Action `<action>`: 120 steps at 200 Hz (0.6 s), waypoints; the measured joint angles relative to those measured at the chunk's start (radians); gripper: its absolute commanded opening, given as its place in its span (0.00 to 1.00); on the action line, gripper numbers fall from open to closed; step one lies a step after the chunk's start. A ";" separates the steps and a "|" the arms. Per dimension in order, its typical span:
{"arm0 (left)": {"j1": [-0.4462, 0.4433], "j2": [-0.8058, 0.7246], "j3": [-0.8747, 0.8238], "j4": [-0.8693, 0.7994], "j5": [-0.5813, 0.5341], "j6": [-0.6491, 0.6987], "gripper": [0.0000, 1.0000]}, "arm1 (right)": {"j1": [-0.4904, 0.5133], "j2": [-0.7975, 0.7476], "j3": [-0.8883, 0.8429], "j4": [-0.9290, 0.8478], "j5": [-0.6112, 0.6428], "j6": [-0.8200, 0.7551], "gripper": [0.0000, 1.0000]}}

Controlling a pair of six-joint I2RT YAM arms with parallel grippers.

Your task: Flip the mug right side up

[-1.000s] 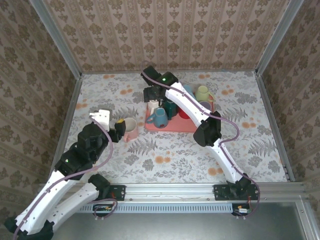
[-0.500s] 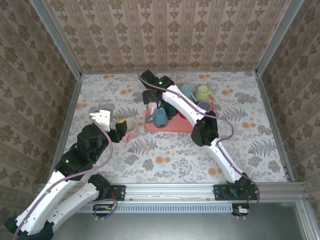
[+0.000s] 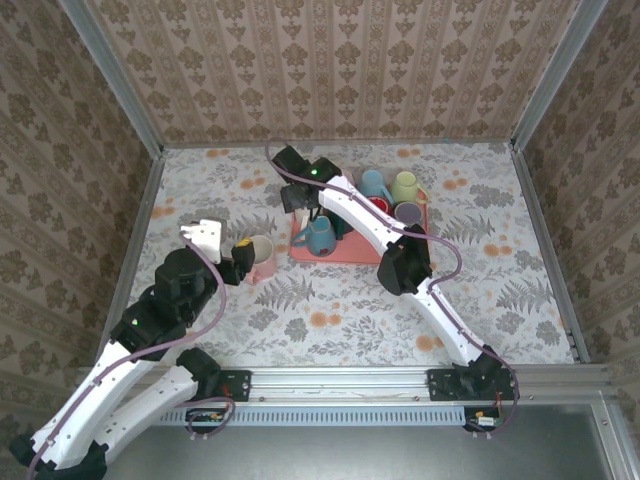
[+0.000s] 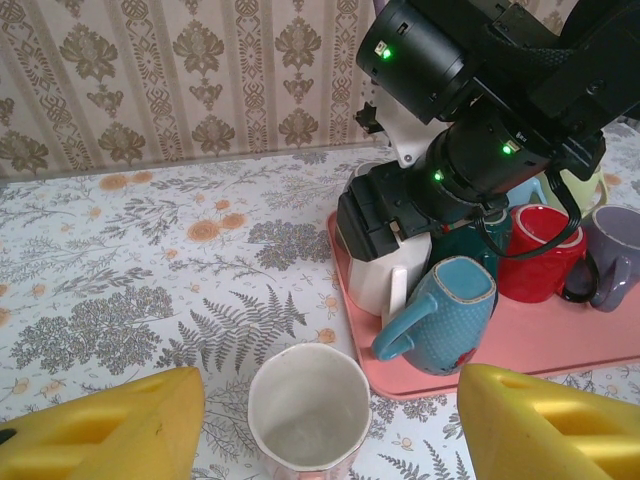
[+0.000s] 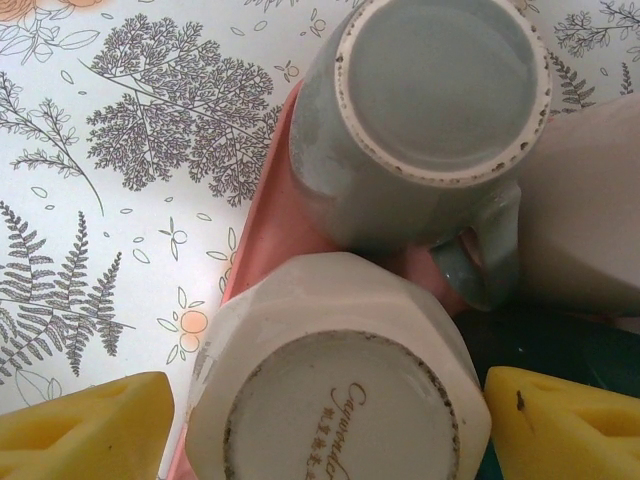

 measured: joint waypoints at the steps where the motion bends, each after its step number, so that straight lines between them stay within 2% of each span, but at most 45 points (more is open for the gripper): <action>1: 0.000 0.000 0.000 0.000 0.000 0.000 0.68 | 0.000 0.000 0.000 0.000 0.000 0.000 0.85; 40: 0.000 0.000 0.000 0.000 0.000 0.000 0.68 | 0.005 0.014 0.014 0.001 0.010 -0.011 0.89; 60: 0.000 0.000 0.000 0.000 0.000 0.000 0.68 | 0.005 0.018 0.021 -0.001 0.015 -0.003 0.84; 91: 0.000 0.004 0.000 0.000 0.000 0.000 0.68 | 0.003 0.019 0.026 -0.013 0.023 0.053 0.72; 120: 0.000 0.008 0.000 0.000 0.000 0.000 0.68 | 0.006 0.014 0.026 -0.028 0.026 0.115 0.67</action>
